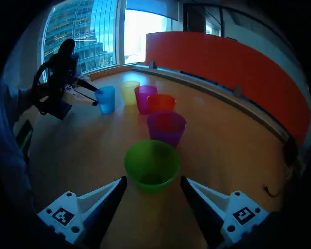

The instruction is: Pour water

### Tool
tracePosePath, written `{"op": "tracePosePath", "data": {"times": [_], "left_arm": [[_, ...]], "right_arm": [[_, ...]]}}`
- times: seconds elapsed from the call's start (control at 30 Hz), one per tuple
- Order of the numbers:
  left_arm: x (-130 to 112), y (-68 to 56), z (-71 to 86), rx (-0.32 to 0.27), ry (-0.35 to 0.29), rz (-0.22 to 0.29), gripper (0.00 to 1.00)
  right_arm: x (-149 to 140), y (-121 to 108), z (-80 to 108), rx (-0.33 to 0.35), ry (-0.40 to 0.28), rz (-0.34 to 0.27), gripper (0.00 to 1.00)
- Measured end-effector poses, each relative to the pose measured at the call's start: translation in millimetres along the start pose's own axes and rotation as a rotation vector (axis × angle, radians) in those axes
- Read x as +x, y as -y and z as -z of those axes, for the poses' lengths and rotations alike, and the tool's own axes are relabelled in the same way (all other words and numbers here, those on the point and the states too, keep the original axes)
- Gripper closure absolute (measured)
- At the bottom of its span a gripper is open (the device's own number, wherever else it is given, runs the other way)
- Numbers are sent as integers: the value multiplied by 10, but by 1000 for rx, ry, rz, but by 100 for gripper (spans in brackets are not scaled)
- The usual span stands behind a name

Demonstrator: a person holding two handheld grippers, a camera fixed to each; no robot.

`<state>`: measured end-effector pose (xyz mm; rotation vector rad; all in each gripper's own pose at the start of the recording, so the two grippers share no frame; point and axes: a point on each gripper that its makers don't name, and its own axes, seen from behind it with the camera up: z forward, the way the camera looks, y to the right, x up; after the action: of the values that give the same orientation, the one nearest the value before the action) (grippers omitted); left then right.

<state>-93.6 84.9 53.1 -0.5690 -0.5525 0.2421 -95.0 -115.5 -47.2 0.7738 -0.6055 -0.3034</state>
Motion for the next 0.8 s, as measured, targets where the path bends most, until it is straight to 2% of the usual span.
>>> {"op": "tracePosePath", "data": {"times": [0.3,0.5,0.57,0.63,0.8], "left_arm": [[116,31,-149,-6,2,-22,4],[127,24,-192,-10,6,-24,4],[121,23,-202,-13,8,-22,5],[120,24,-212,-15,9,-21,13],[124,27,-221,-18,8,-17,13]], "right_arm": [[28,-4,-68,4,-4,-12,0],[33,-23,-81,5,-4,-14,0],[43,-20,-80,6,-4,-14,0],[52,-15,-81,7,-5,-14,0],[71,-3,-88,9,-8,-11,0]]}}
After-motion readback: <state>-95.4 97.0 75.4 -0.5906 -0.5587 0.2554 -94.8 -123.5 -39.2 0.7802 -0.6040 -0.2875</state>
